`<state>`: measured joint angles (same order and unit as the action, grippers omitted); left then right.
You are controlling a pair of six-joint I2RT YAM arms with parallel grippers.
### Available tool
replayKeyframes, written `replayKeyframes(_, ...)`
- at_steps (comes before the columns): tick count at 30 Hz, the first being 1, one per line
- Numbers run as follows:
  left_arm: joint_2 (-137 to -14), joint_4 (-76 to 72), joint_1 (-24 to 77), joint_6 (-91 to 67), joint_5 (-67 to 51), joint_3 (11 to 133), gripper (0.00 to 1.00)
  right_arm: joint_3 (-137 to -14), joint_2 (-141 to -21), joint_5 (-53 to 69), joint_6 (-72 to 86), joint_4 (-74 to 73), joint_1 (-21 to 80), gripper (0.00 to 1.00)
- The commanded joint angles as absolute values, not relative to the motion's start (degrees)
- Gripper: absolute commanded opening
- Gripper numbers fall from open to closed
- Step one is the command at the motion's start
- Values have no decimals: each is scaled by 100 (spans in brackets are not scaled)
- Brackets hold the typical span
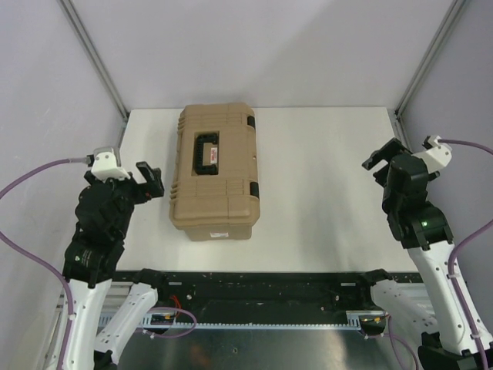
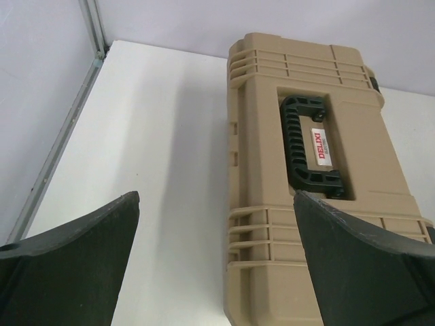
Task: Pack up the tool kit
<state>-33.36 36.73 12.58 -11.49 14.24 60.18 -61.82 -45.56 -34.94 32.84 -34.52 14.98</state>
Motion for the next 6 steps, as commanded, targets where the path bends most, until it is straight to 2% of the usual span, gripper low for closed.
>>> replayKeyframes(1,-3338,3674,1315,-1034,1635,5965,99,-6165,-4348,-3812,3274,-3721,1437,91)
replayKeyframes(6,-3412,3668,1333,-1061,1656,5966,99,-6161,-4257,-3807,3341,-3795,1417,91)
